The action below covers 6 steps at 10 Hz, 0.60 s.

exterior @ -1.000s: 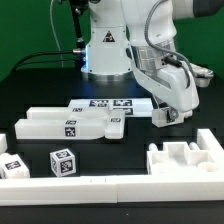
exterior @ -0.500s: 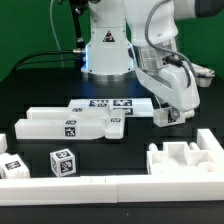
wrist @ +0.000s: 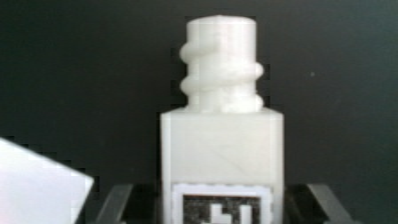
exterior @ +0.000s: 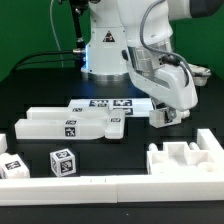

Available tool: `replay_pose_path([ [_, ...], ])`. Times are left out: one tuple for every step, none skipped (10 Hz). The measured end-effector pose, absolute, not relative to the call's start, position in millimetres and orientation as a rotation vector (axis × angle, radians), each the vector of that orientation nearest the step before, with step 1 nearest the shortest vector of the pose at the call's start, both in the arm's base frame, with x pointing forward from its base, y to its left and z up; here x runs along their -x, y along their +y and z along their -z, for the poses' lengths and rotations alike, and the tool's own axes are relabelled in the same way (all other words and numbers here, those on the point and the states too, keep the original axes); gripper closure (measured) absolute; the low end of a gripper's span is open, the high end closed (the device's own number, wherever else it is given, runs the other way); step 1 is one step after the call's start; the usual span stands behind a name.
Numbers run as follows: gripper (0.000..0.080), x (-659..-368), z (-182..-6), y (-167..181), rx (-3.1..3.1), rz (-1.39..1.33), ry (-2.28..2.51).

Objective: Assemble chair

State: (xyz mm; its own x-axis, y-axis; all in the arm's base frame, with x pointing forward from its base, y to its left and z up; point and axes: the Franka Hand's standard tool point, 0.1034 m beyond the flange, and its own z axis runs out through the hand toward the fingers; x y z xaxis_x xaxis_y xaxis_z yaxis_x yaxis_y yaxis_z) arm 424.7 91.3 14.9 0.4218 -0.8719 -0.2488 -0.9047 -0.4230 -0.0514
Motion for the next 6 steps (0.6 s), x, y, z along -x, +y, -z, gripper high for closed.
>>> replay_pose_path([
  [0.0518, -429.1, -15.3, 84.3, 2.504, -0.261, 1.521],
  [0.0518, -429.2, -15.4, 83.8, 2.511, -0.259, 1.491],
  [0.0518, -429.7, -15.7, 83.9, 2.584, -0.241, 1.357],
  [0.0518, -429.9, -15.8, 83.6, 2.613, -0.233, 1.295],
  [0.0518, -430.1, -16.0, 83.3, 2.661, -0.219, 1.181],
  [0.0518, -428.5, -16.0, 88.3, 2.725, -0.236, 1.027],
])
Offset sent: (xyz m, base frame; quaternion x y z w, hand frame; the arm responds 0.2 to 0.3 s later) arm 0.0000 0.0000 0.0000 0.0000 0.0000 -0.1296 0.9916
